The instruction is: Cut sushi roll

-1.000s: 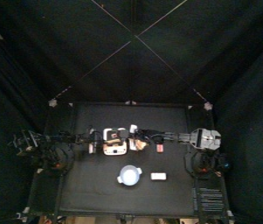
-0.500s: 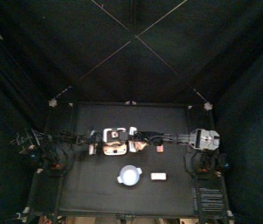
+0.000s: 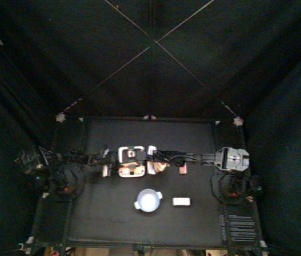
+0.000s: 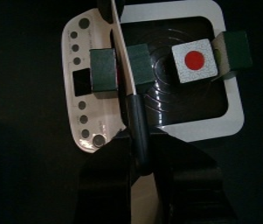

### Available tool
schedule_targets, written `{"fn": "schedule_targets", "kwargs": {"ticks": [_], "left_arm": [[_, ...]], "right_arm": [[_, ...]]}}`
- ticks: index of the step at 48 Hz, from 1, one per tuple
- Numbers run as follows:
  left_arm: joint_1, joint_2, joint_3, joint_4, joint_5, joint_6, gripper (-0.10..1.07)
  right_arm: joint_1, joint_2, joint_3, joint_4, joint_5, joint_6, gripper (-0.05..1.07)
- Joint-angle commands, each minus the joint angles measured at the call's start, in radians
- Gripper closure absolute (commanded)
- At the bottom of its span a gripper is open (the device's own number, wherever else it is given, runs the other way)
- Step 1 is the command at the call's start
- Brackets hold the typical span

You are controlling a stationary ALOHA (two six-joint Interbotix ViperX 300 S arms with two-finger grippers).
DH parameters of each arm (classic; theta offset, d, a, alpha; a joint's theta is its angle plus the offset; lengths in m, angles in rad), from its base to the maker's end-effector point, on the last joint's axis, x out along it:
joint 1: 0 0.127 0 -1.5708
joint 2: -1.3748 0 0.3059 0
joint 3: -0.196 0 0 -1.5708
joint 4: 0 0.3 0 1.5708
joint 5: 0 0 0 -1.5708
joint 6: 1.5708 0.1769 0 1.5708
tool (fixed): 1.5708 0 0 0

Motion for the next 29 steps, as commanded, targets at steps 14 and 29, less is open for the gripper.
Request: {"fn": "schedule_targets", "kwargs": {"ticks": [14,29], "left_arm": [[-0.028,-0.184,-0.023,-0.032,-0.008,0.002,0.84],[-0.031,-0.291,0.018,-0.080,-0.008,0.000,0.84]], "right_arm": [[-0.014,-0.135,-0.038,0.017,-0.018,0.008,0.55],[-0.006,-0.143,-0.031,0.048,-0.048,0.006,0.55]]}}
